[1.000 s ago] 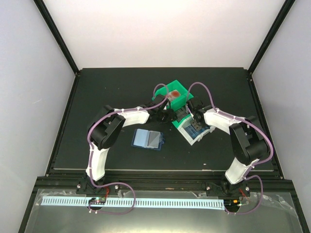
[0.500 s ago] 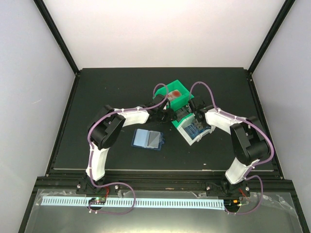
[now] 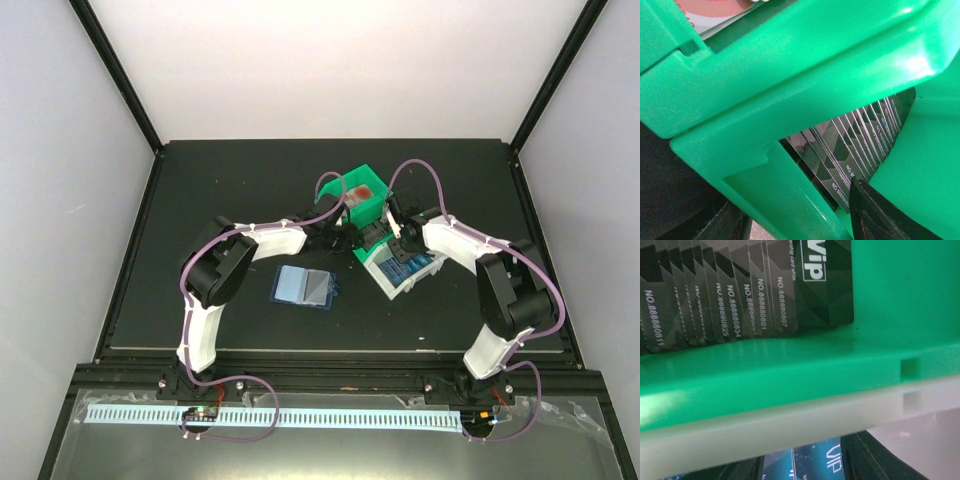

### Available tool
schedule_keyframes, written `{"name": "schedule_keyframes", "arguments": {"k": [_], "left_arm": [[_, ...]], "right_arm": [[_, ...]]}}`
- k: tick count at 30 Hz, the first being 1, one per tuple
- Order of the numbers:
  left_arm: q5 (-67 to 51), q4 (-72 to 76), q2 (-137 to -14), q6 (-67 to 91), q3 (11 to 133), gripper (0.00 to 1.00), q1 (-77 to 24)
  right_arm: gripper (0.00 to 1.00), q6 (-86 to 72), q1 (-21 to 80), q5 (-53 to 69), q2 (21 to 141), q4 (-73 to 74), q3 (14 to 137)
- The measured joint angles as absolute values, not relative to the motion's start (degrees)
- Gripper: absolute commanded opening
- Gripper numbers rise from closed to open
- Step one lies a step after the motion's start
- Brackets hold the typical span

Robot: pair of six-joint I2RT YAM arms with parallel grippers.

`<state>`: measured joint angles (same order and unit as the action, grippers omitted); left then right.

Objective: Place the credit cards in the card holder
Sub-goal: Pick up the credit card from the storage box.

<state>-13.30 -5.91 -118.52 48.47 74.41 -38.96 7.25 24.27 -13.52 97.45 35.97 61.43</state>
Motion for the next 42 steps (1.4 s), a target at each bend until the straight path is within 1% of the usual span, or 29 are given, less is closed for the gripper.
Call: {"name": "schedule_keyframes", "arguments": {"k": [6,18,27,34,42], "left_arm": [[-13.4,-5.9,-118.5,48.4,74.4,0.52,-39.0],[-13.5,-5.5,-118.5,48.4,74.2,0.52,-38.9],[-13.7,-5.1,-118.5,48.4,74.1,0.52,-38.7],[-13.8,-4.9,-118.5,48.4,73.9,0.52,-38.7],[-13.8,-4.4,-118.5,48.4,73.7,0.52,-38.7]], "right_arm": [[0.49,6.2,24.3,-11.0,99.0,36.2,62.5],[0.48,5.4,24.1,-17.6,99.7,36.9,61.0],[0.46,4.1,20.3,-12.0,99.7,39.2,61.7],[0.44,2.9,19.6,-10.5,99.7,41.4,63.3],[0.48,2.3,18.3,-8.4,99.8,42.7,64.1]]}}
